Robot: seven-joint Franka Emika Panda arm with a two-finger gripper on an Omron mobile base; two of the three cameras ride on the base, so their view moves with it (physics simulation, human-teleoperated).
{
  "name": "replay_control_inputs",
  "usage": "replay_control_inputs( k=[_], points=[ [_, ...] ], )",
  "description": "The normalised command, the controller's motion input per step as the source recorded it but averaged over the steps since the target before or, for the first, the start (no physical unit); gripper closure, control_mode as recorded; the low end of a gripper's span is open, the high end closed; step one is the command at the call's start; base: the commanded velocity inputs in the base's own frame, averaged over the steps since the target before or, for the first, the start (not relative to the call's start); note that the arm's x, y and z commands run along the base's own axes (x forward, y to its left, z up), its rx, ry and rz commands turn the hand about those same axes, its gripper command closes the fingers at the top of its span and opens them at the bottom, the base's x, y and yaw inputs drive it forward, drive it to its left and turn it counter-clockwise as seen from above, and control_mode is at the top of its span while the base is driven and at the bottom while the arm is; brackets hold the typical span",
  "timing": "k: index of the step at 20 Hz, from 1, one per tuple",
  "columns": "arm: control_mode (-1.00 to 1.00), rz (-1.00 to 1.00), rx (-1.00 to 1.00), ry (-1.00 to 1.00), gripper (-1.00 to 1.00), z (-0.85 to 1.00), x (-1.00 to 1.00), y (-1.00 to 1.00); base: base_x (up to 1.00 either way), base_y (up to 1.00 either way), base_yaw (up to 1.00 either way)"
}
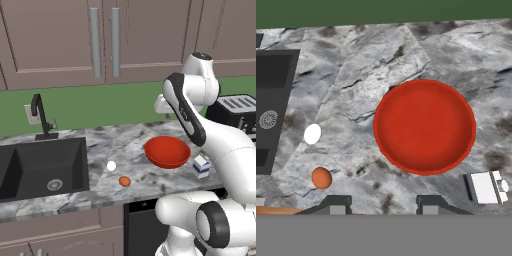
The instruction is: Gather the eggs and milk located in the vicinity of the sink area and place them right next to the bowl.
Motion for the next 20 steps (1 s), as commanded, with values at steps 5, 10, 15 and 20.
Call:
replay_control_inputs(
  k=[5,10,15,20],
  points=[
    [-1.0,0.0,0.0,0.0,-1.0,0.0,-0.11,-0.01,0.0,0.0,0.0],
    [-1.0,0.0,0.0,0.02,-1.0,-0.05,-0.32,-0.1,0.0,0.0,0.0],
    [-1.0,0.0,0.0,0.0,-1.0,-0.13,-0.41,-0.29,0.0,0.0,0.0],
    [-1.0,0.03,0.0,0.01,-1.0,-0.12,-0.26,-0.2,0.0,0.0,0.0]
  ],
)
